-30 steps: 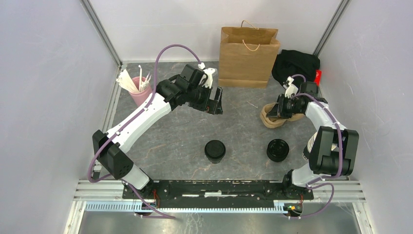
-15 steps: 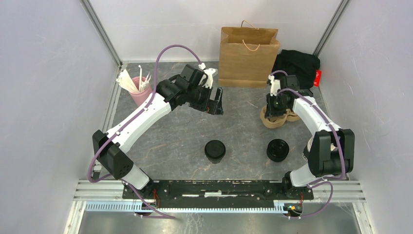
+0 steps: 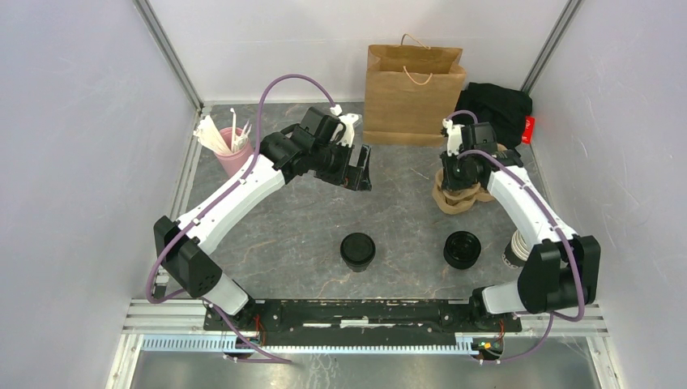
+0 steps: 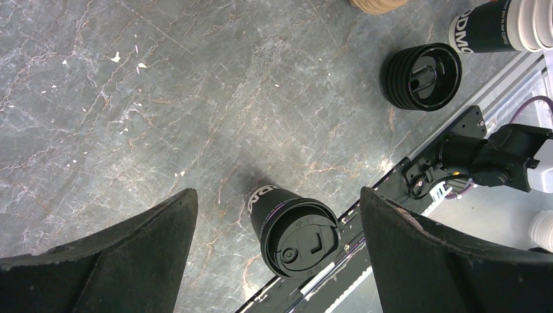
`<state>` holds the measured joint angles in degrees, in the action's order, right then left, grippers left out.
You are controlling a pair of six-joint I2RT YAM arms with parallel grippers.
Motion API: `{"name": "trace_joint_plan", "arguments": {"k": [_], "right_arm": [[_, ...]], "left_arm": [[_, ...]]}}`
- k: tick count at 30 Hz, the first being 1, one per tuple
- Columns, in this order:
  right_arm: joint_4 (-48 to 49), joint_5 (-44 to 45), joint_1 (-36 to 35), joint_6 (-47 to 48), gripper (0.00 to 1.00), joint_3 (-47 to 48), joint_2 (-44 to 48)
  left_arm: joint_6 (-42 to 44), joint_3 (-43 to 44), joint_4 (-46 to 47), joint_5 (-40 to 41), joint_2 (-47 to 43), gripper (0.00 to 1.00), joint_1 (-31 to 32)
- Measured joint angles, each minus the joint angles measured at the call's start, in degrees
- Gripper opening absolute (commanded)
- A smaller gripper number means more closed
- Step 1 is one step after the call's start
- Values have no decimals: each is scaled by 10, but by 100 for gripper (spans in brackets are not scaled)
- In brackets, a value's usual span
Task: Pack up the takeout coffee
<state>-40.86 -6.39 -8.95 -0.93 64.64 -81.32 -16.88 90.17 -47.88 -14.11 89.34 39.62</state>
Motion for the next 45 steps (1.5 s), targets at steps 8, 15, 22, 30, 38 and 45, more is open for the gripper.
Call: {"name": "trace_joint_plan", "arguments": {"k": [8, 15, 22, 30, 38, 45], "right_arm": [[-4, -54, 0, -25, 11, 34, 21], [85, -166, -54, -153, 12, 44, 51], [181, -197, -155, -229, 12, 58, 41], [198, -184, -236, -231, 12, 94, 1], [187, -183, -293, -181, 12, 129, -25], [177, -181, -310, -151, 12, 132, -25]], "left_arm": [[-2, 7, 0, -11, 0, 100, -12], [-64, 24, 33, -69, 0, 93, -76], [-157, 24, 94, -121, 0, 75, -140], [-181, 17, 107, -124, 0, 65, -138], [-181, 17, 103, -120, 4, 61, -141], [-182, 12, 103, -132, 11, 43, -143]]}}
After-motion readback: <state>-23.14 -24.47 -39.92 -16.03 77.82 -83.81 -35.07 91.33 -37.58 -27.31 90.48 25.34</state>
